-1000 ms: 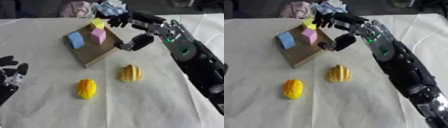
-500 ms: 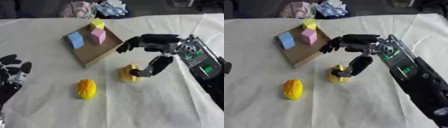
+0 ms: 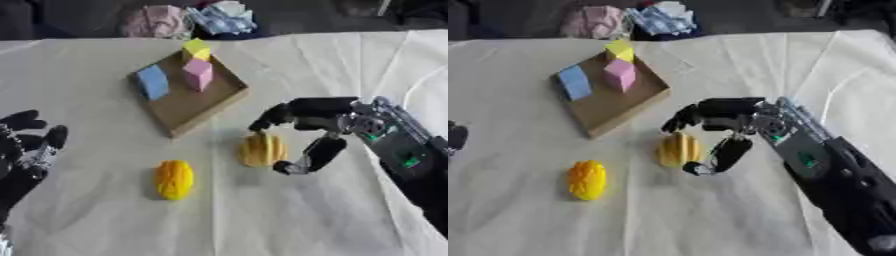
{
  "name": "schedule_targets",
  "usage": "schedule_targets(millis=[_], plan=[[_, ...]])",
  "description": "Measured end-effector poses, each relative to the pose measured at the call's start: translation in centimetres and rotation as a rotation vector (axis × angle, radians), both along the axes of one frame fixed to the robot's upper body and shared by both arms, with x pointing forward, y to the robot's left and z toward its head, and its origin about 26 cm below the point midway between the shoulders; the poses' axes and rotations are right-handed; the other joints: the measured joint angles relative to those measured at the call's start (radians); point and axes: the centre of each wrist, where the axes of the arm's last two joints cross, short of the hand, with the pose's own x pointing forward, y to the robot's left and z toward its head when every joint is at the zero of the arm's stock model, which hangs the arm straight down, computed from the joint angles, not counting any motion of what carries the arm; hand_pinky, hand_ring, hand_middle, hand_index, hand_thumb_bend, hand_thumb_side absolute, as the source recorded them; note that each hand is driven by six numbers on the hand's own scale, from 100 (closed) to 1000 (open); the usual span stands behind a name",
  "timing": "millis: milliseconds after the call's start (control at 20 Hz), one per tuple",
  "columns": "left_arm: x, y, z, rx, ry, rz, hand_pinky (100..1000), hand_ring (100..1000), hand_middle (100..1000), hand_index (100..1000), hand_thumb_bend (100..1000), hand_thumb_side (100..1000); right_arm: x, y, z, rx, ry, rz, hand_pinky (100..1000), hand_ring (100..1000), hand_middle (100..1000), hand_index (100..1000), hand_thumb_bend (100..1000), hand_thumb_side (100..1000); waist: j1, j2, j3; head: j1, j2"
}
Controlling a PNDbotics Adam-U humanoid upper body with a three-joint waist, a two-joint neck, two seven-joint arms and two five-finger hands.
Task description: Pick up objects on the table and place them in the box.
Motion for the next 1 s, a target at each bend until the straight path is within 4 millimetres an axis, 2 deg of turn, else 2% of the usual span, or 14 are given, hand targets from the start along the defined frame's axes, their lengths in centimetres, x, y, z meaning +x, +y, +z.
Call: schedule_targets(millis=[500,1000], plan=[[0.0,0.0,0.0,0.002,0.001,-0.005,695,566,640,785,590,490,1.1,-0.9,-1.4,0.026,-0.043,-0.11,792,833,803,919,265,362,0.0,0.0,-0.001,0.001,0.0],[0.0,0.0,0.0,0.002,0.001,-0.006,695,566,640,785,591,491,1.7,-0.8,-2.0,0.034,-0.091,-0.152,773,795,724,843,262,329,0.0,0.0,0.0,-0.002,0.0]])
